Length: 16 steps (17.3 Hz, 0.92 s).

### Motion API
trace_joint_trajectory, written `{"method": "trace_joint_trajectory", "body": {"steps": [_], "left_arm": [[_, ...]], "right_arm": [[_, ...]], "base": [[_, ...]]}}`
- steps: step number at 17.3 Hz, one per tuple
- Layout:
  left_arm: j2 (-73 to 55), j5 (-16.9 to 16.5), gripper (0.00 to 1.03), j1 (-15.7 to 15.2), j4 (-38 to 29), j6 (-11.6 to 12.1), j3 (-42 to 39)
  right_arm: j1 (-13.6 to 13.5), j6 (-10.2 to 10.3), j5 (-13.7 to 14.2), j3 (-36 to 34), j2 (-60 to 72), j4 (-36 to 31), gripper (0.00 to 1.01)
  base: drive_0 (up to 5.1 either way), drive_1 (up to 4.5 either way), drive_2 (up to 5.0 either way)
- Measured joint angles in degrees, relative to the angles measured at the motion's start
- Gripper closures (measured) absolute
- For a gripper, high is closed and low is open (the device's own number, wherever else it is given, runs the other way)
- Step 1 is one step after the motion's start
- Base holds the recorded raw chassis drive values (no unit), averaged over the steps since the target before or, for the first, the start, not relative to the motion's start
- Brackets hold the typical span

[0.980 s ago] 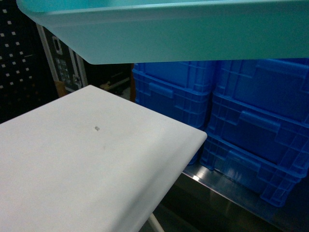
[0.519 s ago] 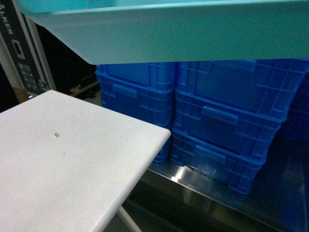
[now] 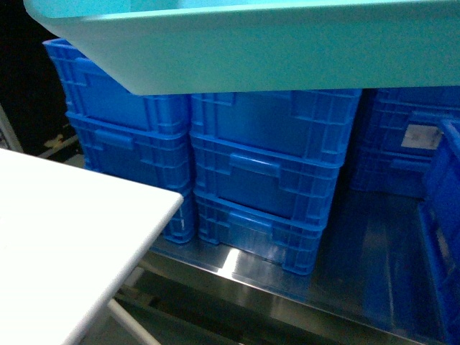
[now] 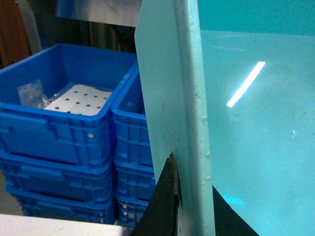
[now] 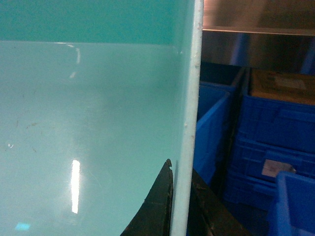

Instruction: Stack blue boxes stably on right

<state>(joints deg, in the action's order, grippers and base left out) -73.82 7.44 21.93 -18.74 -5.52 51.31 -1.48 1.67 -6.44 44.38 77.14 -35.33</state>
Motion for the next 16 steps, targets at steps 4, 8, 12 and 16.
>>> {"method": "trace_joint_trajectory", "body": {"steps": [4, 8, 12, 16], "left_arm": [[0.0, 0.04, 1.01, 0.07, -0.07, 0.02, 0.0], [0.0, 0.09, 1.01, 0.11, 0.09, 0.02, 0.0], [0.0, 0.04, 1.01, 0.11, -0.07, 0.02, 0.0], [-0.02, 0.09, 1.01, 0.15, -0.11, 0.33, 0.0]], "right_arm": [[0.0, -0.02, 0.02, 0.0, 0.0, 0.07, 0.94], [0.0, -0.02, 0.02, -0.04, 0.0, 0.11, 0.94], [0.0, -0.02, 0.15, -0.04, 0.0, -0.11, 0.94], [0.04, -0.02, 0.24, -0.11, -0.07, -0.26, 0.94]], "base": [[-1.6, -1.63, -1.6], [-1.6, -1.63, -1.6], [-1.6, -1.63, -1.6], [1.4, -1.63, -1.6]]}}
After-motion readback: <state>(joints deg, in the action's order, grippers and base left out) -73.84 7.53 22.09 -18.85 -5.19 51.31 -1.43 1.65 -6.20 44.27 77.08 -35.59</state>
